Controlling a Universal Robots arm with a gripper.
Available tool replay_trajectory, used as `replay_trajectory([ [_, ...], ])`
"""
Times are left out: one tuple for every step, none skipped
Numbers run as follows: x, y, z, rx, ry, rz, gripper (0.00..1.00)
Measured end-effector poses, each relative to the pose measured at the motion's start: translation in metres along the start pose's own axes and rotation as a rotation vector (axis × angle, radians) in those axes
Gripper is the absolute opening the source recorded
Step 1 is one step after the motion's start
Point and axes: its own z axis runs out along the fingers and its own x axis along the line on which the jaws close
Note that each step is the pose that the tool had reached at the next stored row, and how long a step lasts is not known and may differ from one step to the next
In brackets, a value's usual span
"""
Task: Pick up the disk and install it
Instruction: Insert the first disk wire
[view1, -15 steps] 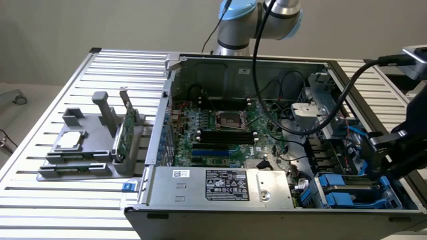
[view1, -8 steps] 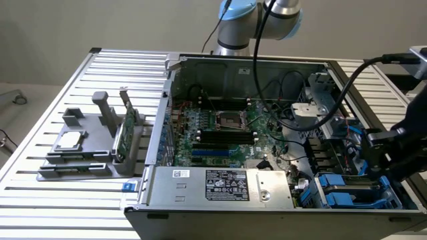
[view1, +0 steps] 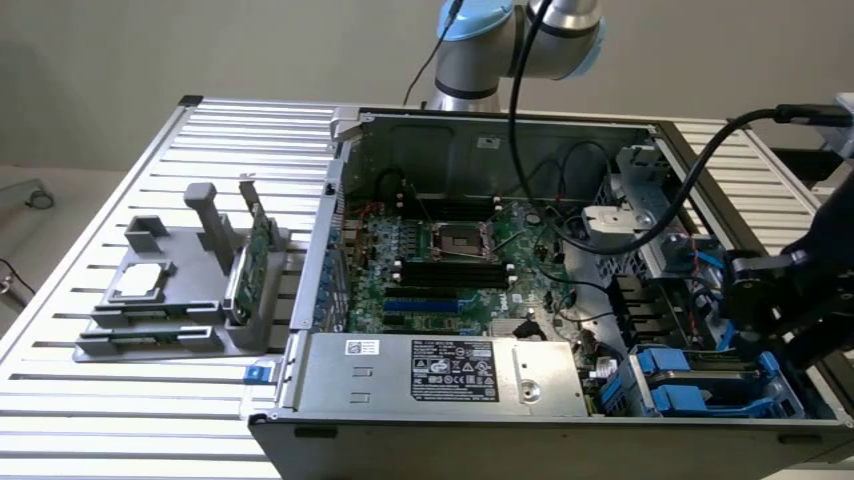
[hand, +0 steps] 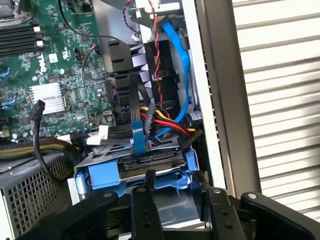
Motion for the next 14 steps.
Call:
replay_trajectory([
  [0.0000,0.0000,0.0000,0.0016,-0.0006,0.017,0.43],
  [0.0000,0.0000,0.0000,0.0032,-0.0012,0.034,0.43],
  [0.0000,0.0000,0.0000,0.0048,-0.0018,0.052,0.43],
  [0.0000,0.0000,0.0000,0.0065,-0.0024,0.069,0.43],
  [0.0000,0.0000,0.0000,0.0081,-0.0030,0.087,0.43],
  [0.0000,0.0000,0.0001,0.0099,-0.0037,0.104,0.43],
  [0.0000,0.0000,0.0002,0.0114,-0.0043,0.122,0.43],
  [0.0000,0.0000,0.0003,0.0131,-0.0050,0.141,0.43],
  [0.0000,0.0000,0.0004,0.0149,-0.0056,0.158,0.43],
  [0.0001,0.0000,0.0006,0.0166,-0.0061,0.176,0.43],
  [0.0001,0.0000,0.0008,0.0182,-0.0065,0.194,0.43],
  [0.0002,-0.0001,0.0010,0.0199,-0.0070,0.212,0.43],
  [0.0002,-0.0001,0.0012,0.0217,-0.0073,0.231,0.43],
  [0.0002,-0.0001,0.0014,0.0235,-0.0077,0.248,0.43],
])
